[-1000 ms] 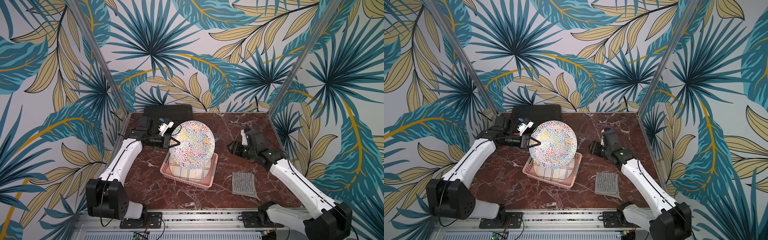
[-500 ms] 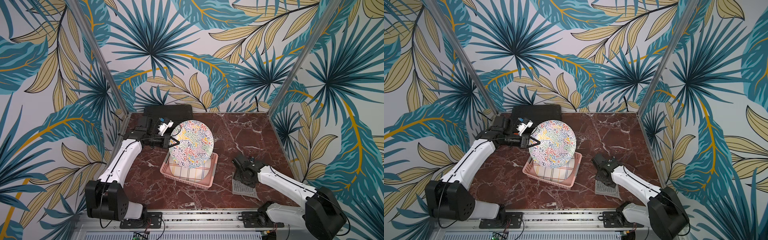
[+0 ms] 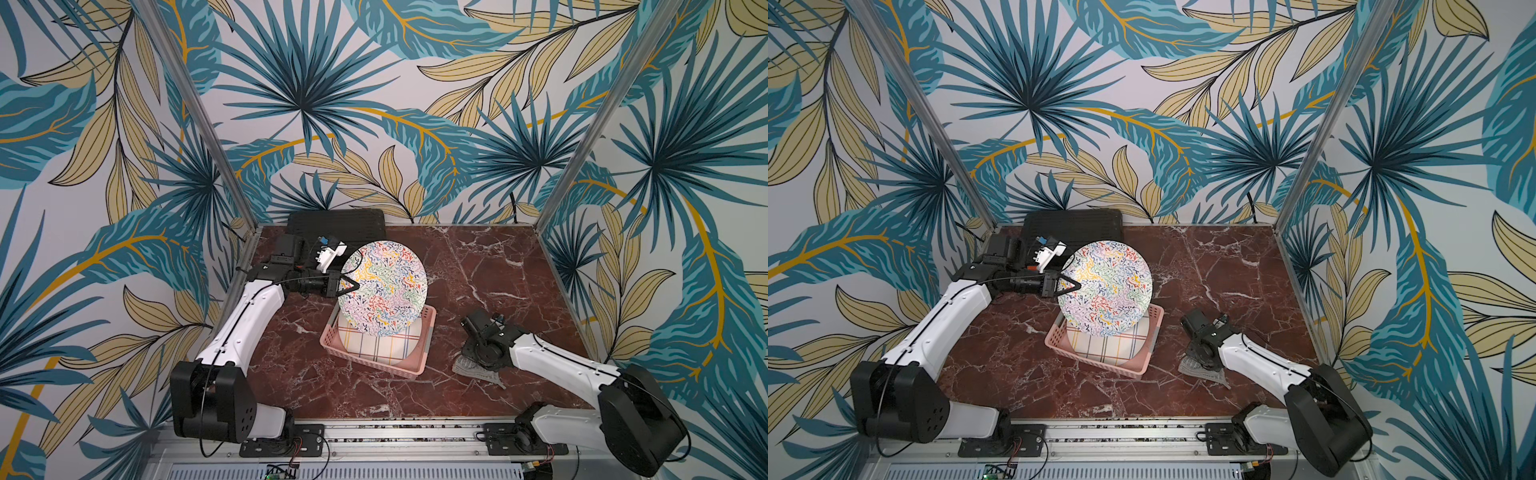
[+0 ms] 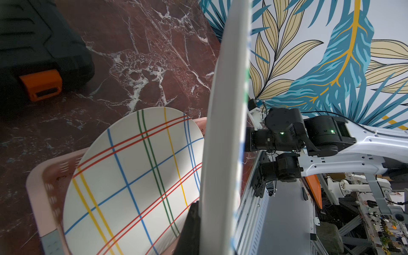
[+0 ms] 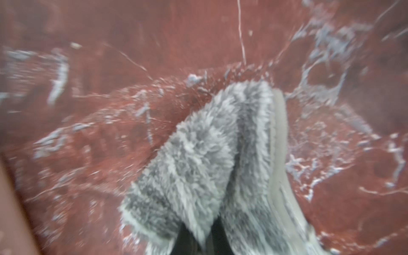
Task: Wipe the wet plate dry
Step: Pick up the towel at the center of the board, then wipe the plate with towel.
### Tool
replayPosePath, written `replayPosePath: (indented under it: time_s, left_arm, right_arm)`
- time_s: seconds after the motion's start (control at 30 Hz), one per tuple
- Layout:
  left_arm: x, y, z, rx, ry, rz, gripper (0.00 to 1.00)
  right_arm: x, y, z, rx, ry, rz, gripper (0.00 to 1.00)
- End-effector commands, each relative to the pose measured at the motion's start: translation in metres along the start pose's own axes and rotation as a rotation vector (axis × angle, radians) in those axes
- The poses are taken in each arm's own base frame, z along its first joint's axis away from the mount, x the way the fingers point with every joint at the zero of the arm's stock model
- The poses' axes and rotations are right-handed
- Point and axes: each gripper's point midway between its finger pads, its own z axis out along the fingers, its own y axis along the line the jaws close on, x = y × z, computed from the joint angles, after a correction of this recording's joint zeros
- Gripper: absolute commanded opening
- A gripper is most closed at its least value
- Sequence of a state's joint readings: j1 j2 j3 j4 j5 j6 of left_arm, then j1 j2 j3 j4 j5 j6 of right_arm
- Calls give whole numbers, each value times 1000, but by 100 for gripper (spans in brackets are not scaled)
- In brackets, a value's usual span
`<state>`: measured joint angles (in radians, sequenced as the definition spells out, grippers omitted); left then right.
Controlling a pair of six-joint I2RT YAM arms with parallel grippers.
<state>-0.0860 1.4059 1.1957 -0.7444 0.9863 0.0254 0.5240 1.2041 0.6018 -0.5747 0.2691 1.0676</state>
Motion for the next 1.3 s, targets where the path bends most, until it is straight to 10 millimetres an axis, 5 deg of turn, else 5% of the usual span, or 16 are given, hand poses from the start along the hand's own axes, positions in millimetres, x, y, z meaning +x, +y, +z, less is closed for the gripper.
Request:
replayPosePath:
  time_s: [0.0,0.17,0.33,0.6,0.77,0.9,1.27]
  left_arm:
    - [-9,-14,-6,37,-50,62,0]
    - [-9,-13,-5,45,-49,50,0]
    - [-8,-12,-3,58,-39,43,0]
    - [-6,-23,-5,108,-33,69,0]
    - [-4,-31,-5,145,-26,71,0]
    - [-4,-37,-7,166,-27,78,0]
    - [-3,-46,-12,185,-41,100,0]
  right_arm:
    - [-42,14,-48,-108,-190,-55,0]
    - [-80,80,-140,-487,-362,-215,0]
    - [-89,160,-205,-652,-420,-402,0]
    - [-63,312,-236,-728,-403,-583,0]
    - [-63,365,-226,-741,-391,-569,0]
    - [-77,363,-199,-590,-427,-526,0]
    - [-107,271,-162,-390,-486,-430,0]
